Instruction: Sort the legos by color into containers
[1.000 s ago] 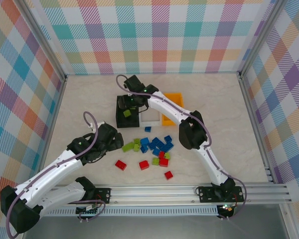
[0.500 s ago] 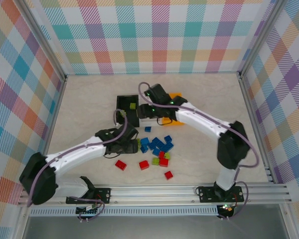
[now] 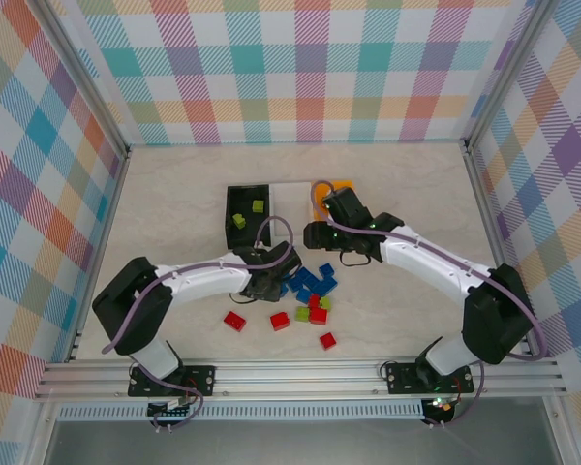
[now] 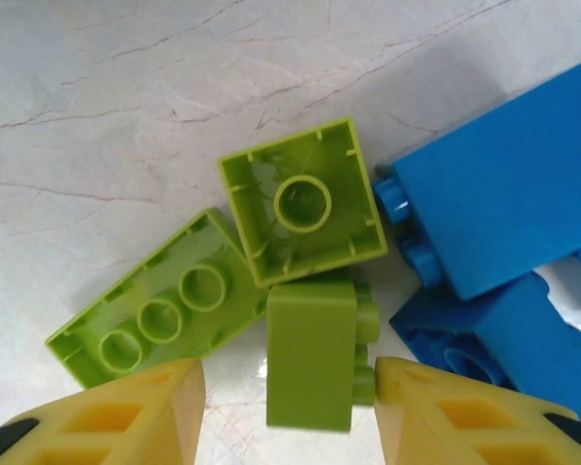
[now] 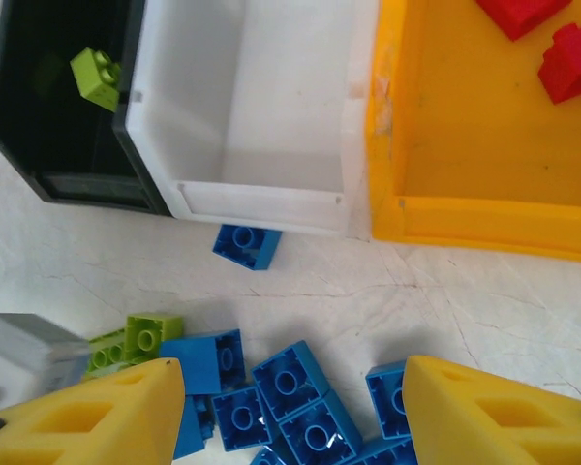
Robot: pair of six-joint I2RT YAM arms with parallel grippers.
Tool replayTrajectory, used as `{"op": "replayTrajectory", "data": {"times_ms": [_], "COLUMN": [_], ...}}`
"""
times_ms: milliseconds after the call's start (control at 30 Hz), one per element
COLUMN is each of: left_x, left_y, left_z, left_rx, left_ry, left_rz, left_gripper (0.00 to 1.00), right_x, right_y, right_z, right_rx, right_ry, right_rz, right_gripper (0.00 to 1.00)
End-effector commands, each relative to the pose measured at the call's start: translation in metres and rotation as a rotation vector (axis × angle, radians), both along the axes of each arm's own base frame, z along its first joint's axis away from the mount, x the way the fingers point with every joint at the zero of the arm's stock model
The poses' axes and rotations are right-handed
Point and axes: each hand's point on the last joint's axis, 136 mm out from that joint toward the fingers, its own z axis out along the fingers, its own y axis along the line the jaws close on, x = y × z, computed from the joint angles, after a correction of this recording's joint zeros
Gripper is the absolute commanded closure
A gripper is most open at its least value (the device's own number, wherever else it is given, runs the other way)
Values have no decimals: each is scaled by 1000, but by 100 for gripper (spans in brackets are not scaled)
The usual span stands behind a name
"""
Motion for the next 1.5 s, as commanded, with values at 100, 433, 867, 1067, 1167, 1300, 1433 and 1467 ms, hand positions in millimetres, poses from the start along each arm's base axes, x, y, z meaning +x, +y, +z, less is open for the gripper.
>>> {"op": "replayTrajectory", "data": {"times_ms": [100,433,867,1067,1167,1300,1433,1467], "left_x": [8,9,92,163,185,206,216,218], "left_y": [-6,-10,50,81,74,62,55,53], "left_z": [-9,17,117,94,95,95,88,87], "left_rx": [36,-31,-126,-59,-72,-72,-66,-76], "left_ry": [-1,-35,-273,-247,-279,-271,-253,-250], "left_rz": [-19,0,223,371,375,373,365,365], "left_gripper": [60,76,76,82,81,77,53,48], "right_x": [7,9,5,-1,-5,-12,-24,-28], "right_y": [-2,-6,-10,-16,-18,-19,-23,-23], "right_z": [18,19,3,-3,-2,-4,-10,-12], "right_rx": [48,49,43,30,27,37,34,34], "right_ry": [-53,-52,-12,7,8,20,45,54], "right_rz": [-25,-38,-50,-55,-52,-38,-17,-4], "right_gripper": [38,38,38,38,38,37,35,34]}}
